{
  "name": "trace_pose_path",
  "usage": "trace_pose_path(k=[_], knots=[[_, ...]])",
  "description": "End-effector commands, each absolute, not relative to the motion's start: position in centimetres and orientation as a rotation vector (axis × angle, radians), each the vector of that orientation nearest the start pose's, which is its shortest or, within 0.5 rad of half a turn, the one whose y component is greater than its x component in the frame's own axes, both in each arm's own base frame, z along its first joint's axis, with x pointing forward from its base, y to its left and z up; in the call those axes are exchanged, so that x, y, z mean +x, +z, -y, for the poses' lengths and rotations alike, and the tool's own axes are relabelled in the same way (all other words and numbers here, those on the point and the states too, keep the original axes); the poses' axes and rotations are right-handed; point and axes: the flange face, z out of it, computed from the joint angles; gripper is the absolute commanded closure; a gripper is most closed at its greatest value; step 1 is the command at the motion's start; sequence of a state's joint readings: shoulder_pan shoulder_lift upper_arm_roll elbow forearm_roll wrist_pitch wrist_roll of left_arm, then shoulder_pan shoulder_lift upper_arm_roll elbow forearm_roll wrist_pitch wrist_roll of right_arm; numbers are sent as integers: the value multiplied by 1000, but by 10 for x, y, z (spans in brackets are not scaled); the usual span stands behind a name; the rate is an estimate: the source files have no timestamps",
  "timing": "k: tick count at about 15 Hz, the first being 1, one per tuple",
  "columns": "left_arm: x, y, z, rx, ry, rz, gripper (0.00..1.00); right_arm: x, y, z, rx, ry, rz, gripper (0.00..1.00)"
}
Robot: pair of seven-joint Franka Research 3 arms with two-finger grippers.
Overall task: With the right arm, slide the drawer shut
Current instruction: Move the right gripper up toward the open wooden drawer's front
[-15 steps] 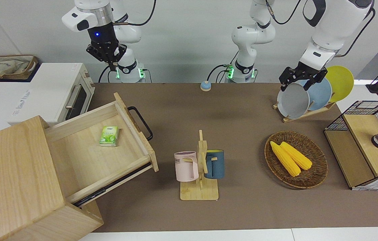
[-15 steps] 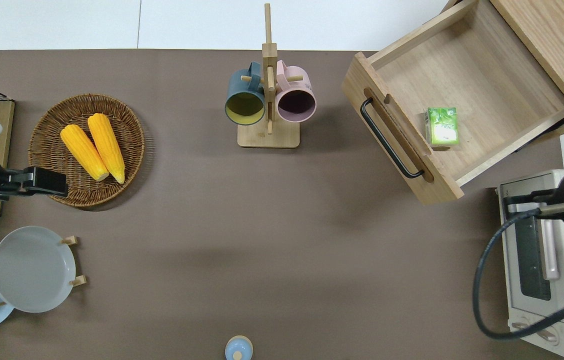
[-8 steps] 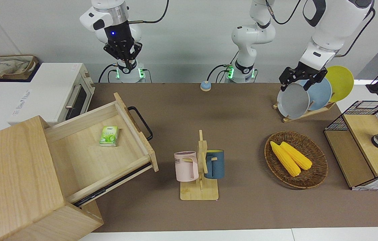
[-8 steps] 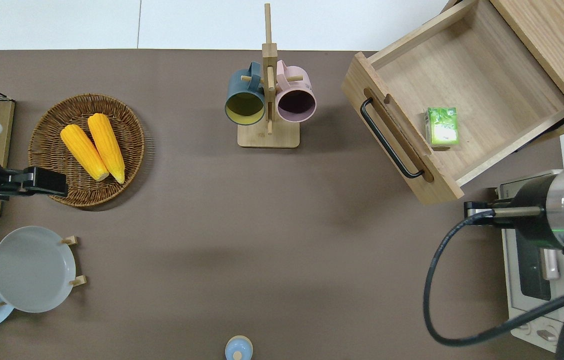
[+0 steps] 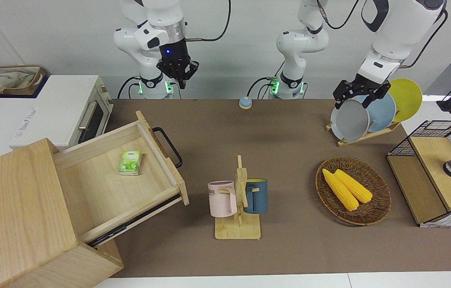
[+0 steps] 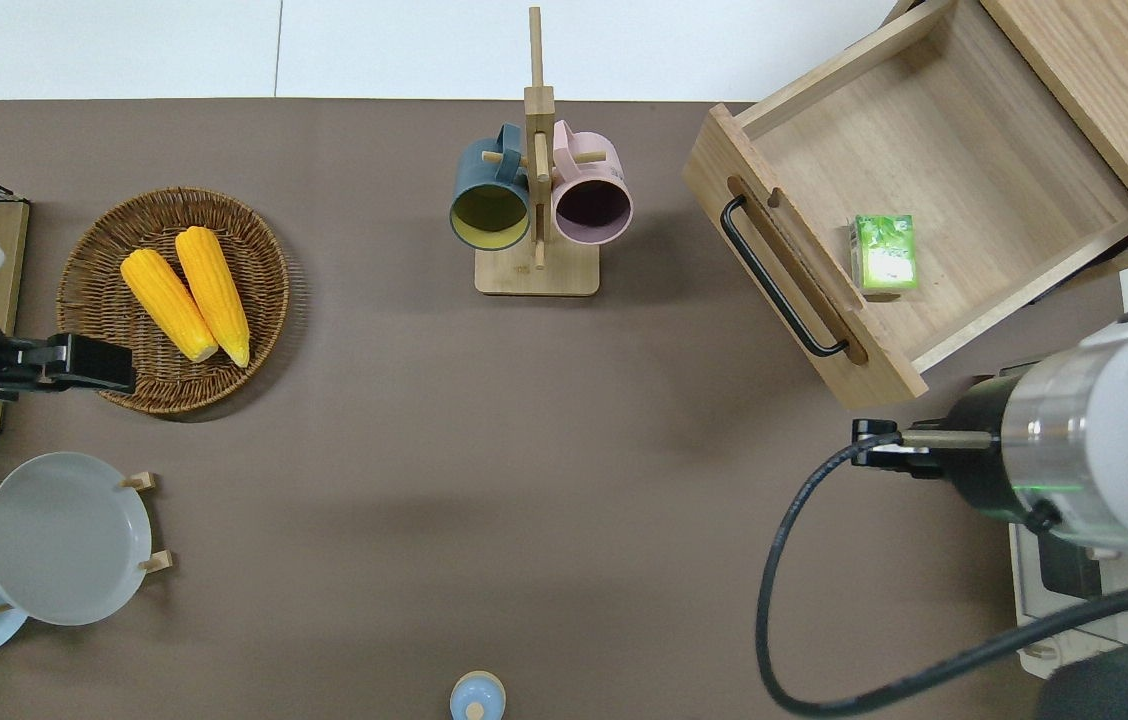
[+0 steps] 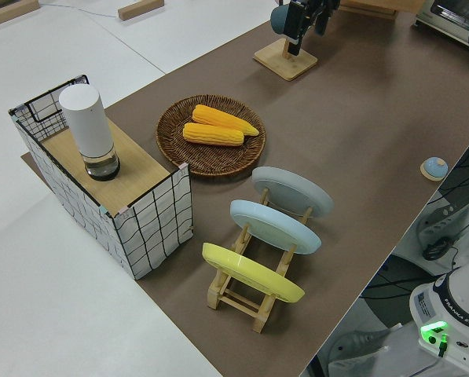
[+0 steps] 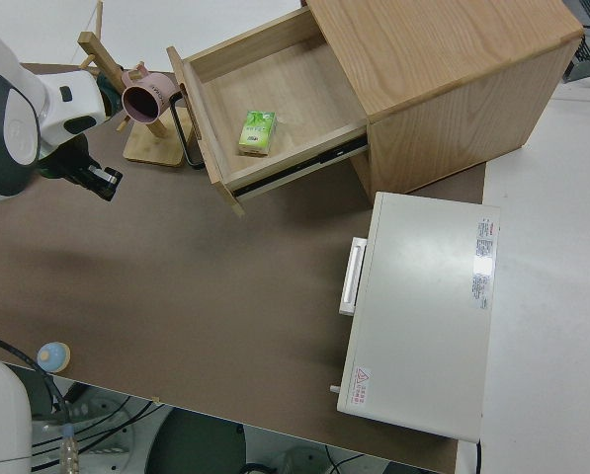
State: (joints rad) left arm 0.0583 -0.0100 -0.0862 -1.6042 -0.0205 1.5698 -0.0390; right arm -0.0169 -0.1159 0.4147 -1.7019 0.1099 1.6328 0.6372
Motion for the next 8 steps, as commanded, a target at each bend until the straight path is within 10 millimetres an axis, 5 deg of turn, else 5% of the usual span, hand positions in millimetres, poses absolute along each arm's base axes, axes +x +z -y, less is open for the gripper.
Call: trace_pose_path(k=[1,8], knots=[[546,617,17,-3148,46,5,5,473,597,-251,-2984,-2,-507,1000],[546,616,17,-3148,51,7,2,492,564,-269,-2895,41,-776,1000]])
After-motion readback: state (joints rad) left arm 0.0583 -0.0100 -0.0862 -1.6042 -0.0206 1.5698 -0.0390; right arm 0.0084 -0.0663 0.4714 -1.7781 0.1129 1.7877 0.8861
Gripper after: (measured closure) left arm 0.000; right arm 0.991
